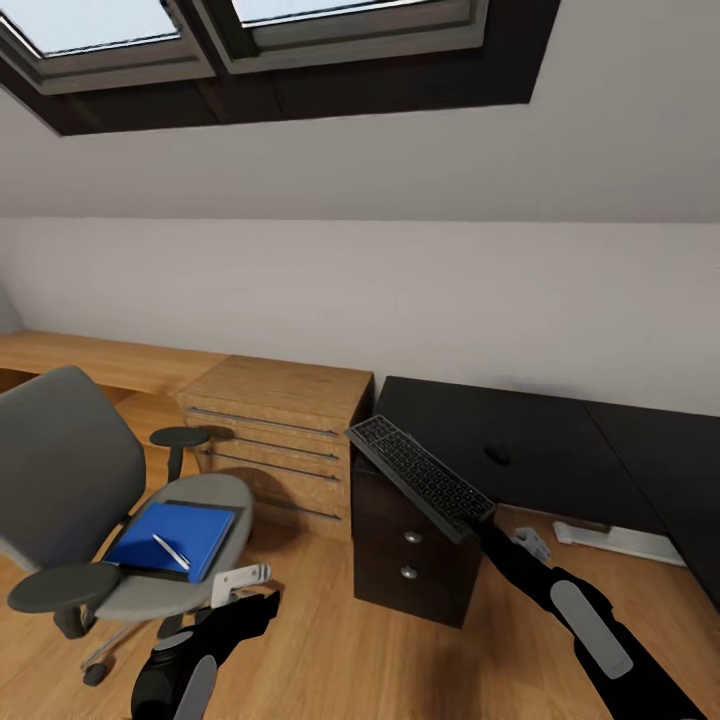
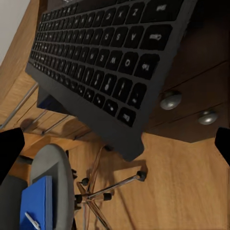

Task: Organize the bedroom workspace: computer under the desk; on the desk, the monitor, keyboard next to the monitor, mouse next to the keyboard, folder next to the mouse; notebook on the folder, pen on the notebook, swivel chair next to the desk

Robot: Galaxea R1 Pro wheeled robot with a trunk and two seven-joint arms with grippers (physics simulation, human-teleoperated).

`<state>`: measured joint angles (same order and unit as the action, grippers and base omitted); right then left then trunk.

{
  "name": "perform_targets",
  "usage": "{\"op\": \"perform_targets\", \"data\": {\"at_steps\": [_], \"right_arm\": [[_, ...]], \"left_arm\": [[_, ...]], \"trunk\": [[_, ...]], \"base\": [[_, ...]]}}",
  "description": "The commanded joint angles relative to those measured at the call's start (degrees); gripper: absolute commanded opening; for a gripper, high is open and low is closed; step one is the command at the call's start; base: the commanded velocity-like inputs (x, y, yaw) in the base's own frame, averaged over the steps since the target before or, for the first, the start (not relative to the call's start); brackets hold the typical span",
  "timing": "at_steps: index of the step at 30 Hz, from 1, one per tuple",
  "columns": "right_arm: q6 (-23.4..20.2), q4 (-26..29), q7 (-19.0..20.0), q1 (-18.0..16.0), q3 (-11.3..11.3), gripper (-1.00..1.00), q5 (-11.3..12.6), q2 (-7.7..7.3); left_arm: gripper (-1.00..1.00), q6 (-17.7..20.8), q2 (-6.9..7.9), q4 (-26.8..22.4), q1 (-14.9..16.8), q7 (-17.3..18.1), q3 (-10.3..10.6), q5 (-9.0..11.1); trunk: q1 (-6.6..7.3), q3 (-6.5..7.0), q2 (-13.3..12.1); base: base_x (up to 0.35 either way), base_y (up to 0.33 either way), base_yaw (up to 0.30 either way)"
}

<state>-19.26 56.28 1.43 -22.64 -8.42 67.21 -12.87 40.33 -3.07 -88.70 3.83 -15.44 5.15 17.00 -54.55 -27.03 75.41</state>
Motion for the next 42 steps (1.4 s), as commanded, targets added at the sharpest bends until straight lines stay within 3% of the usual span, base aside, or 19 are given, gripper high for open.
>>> {"op": "perform_targets", "data": {"at_steps": [1,8,19,26,27,36,41,42], "right_arm": [[-0.08,-0.11,0.06,-0.03,0.27,1.00,0.22,-0.05],[-0.07,-0.58,0.06,-0.03,2.03,1.00,0.20,-0.05],[-0.09,-4.92,-0.07,-0.03,5.56,1.00,0.29,0.19],[-0.08,-5.80,-0.03,-0.04,5.92,1.00,0.37,0.39],[-0.07,-5.91,0.00,-0.04,5.94,1.00,0.31,0.45],[-0.07,-5.58,0.13,-0.03,5.64,1.00,0.23,0.62],[-0.07,-4.72,3.83,-0.04,5.57,1.00,0.11,0.65],[-0.09,-4.86,9.16,-0.04,5.83,1.00,0.09,0.60]], "left_arm": [[1.00,0.18,0.00,-0.07,0.04,-0.52,0.06,0.62],[1.00,0.18,0.00,-0.07,0.04,-0.44,0.18,0.66],[1.00,0.18,-0.09,-0.07,0.04,-0.72,0.28,0.71],[1.00,0.18,-0.09,-0.07,0.04,-0.73,0.45,0.73],[1.00,0.18,-0.04,-0.07,0.04,-0.79,1.81,0.64],[1.00,0.18,0.13,-0.06,0.04,-0.65,2.82,0.69],[1.00,0.18,0.17,0.01,0.04,-0.72,2.85,0.67],[1.00,0.15,0.17,0.02,0.04,-0.74,2.88,0.63]], "trunk": [[0.01,-0.06,0.04],[0.01,-0.06,0.04],[-2.41,-2.04,4.45],[-3.95,-3.29,7.26],[-3.95,-3.29,7.26],[-3.95,-3.29,7.26],[-3.95,-3.29,7.26],[-3.95,-3.29,7.26]], "base": [[-0.043,-0.034,0.000],[-0.015,-0.012,0.000],[-0.002,-0.001,0.000],[0.000,0.000,0.000],[0.000,0.000,0.000],[0.000,0.000,0.000],[0.000,0.000,0.000],[0.132,0.000,0.000]]}}
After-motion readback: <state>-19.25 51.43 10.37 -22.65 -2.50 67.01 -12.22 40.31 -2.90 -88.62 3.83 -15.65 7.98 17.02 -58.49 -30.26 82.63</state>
